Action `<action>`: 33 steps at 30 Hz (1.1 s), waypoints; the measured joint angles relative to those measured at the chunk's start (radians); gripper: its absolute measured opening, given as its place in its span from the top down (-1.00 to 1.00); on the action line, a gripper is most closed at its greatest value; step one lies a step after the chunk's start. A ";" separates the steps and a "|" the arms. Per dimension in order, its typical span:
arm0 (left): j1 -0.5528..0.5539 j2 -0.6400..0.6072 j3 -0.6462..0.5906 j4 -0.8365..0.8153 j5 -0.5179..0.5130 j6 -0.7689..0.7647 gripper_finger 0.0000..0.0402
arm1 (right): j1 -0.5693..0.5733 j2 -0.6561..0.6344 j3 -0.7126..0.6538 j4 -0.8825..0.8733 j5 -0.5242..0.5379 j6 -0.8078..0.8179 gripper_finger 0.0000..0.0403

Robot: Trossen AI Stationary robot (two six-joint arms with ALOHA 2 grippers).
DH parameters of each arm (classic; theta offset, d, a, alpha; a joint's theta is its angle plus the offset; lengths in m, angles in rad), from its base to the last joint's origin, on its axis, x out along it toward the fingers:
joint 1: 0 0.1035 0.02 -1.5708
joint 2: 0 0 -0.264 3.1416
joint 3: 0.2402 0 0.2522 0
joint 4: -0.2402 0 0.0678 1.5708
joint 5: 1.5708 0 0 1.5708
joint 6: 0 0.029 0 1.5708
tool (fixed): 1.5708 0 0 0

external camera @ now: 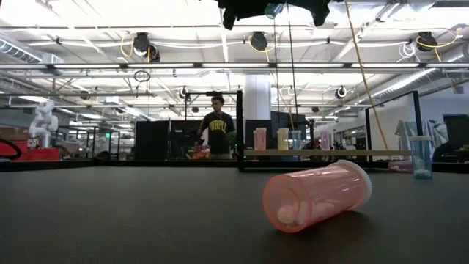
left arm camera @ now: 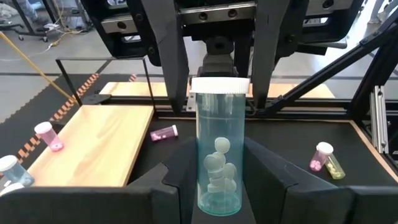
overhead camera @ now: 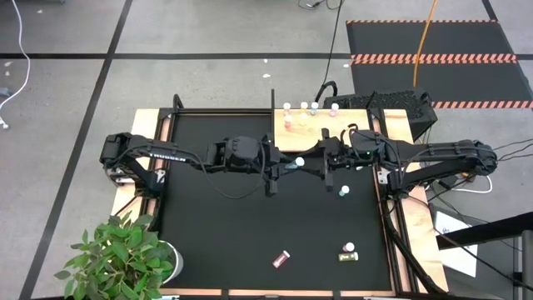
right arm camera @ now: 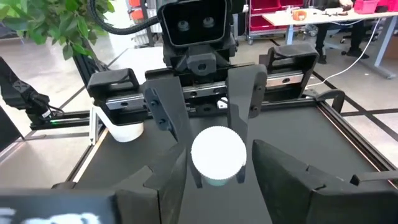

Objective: Pick and place medicine bottles onto shelf by color
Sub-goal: Put the left blue pill bottle aligned with the other blue pill bottle on the shelf

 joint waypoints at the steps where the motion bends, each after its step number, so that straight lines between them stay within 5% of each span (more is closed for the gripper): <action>1: 0.000 0.000 0.000 -0.001 0.000 0.000 0.43 | 0.000 0.000 0.000 -0.001 0.000 0.000 0.17; 10: 0.000 0.000 0.000 -0.001 0.000 -0.008 0.43 | 0.000 0.000 0.000 -0.003 -0.001 -0.017 0.46; 15: 0.000 0.000 0.000 -0.001 -0.027 -0.109 0.39 | -0.005 0.000 0.000 -0.003 -0.001 -0.020 0.45; 26: 0.070 0.000 0.000 -0.210 -0.038 -0.305 -0.26 | -0.164 -0.016 0.000 -0.109 0.004 -0.091 0.41; 33: 0.105 0.000 0.000 -0.389 -0.038 -0.363 -0.48 | -0.364 -0.025 0.000 -0.292 0.061 -0.258 0.41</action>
